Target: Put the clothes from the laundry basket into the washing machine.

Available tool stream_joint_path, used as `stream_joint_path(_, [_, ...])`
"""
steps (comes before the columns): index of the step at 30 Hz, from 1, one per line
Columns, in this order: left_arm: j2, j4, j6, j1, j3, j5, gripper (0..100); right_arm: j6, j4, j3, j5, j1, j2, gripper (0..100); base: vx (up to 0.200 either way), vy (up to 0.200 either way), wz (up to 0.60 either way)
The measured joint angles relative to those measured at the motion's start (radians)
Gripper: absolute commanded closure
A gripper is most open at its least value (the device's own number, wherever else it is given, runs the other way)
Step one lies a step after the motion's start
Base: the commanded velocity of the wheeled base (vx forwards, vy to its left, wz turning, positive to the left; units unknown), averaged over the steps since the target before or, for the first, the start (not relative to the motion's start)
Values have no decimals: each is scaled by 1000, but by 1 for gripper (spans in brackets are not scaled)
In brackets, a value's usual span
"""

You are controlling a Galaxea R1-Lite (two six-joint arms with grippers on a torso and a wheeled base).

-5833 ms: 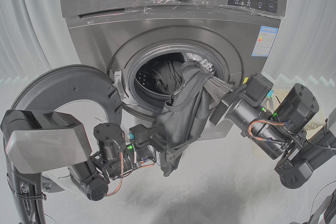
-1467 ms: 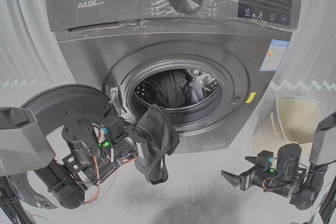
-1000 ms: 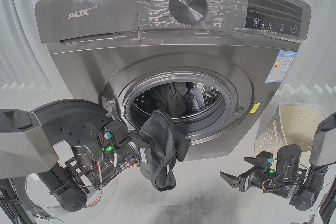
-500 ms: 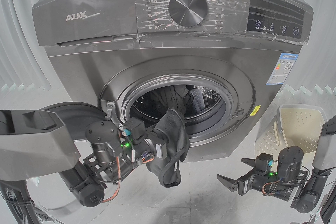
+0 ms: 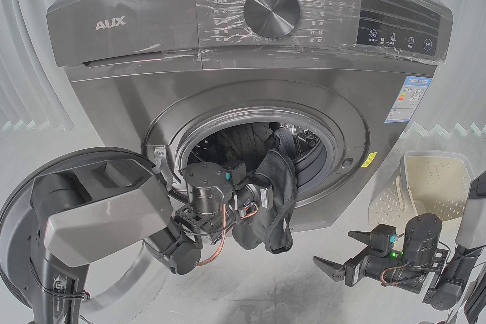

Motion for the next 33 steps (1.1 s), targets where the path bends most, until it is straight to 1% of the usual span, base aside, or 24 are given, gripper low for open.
stream_joint_path(4, [30,121,-2,13,-84,6,100,0,0,0,1,4,-3,0,0,0,0])
stream_joint_path(7, [50,184,-1,26,-145,6,100,1,1,1,1,6,-4,0,0,0,0])
stream_joint_path(12, [106,219,11,51,-267,9,100,2,2,1,1,9,-3,0,0,0,0])
stream_joint_path(22, [263,275,43,95,-560,21,100,2,2,1,2,10,-2,0,0,0,0])
stream_joint_path(26, [295,353,43,100,-606,46,100,2,2,1,2,11,-1,0,0,0,0])
stream_joint_path(30, [301,363,40,96,-611,57,100,3,2,1,2,12,1,0,0,0,0])
stream_joint_path(33, [302,357,38,93,-615,76,100,3,2,1,2,13,2,0,0,0,0])
